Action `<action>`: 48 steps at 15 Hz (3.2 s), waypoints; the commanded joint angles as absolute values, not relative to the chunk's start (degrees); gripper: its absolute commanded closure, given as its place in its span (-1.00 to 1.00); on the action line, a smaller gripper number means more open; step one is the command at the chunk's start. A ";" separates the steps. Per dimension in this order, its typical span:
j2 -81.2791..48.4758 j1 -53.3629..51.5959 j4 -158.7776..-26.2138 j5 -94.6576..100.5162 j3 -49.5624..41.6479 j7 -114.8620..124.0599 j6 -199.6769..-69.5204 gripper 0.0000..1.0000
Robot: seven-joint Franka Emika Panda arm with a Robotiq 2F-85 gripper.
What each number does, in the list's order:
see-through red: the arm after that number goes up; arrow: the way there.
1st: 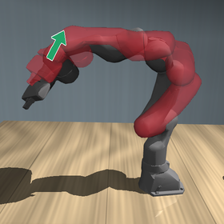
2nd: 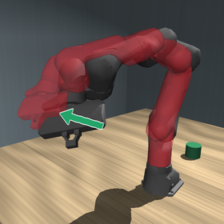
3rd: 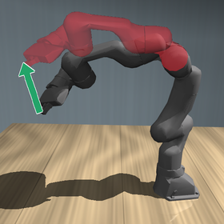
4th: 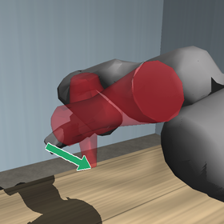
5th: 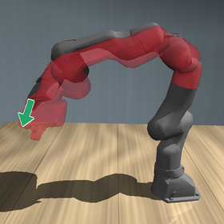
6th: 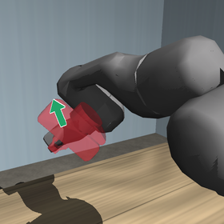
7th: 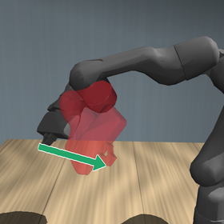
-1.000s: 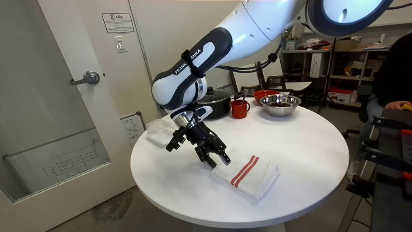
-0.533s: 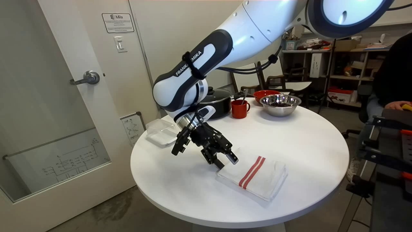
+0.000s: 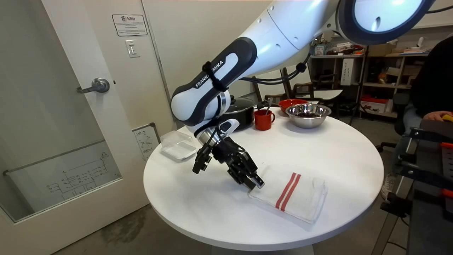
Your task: Fold the towel, then use it to wipe the table
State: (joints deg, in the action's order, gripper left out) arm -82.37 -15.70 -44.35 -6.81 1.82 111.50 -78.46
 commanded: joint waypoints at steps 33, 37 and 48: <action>-72.96 -27.11 -44.08 6.72 -9.95 124.75 -116.30 0.98; -71.77 -23.69 -44.97 0.64 -4.98 121.98 -115.96 0.98; -69.94 -21.09 -51.99 -2.83 -1.14 118.58 -115.85 0.98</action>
State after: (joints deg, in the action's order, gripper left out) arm -72.46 -19.89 -46.56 -3.59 -0.83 118.65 -114.98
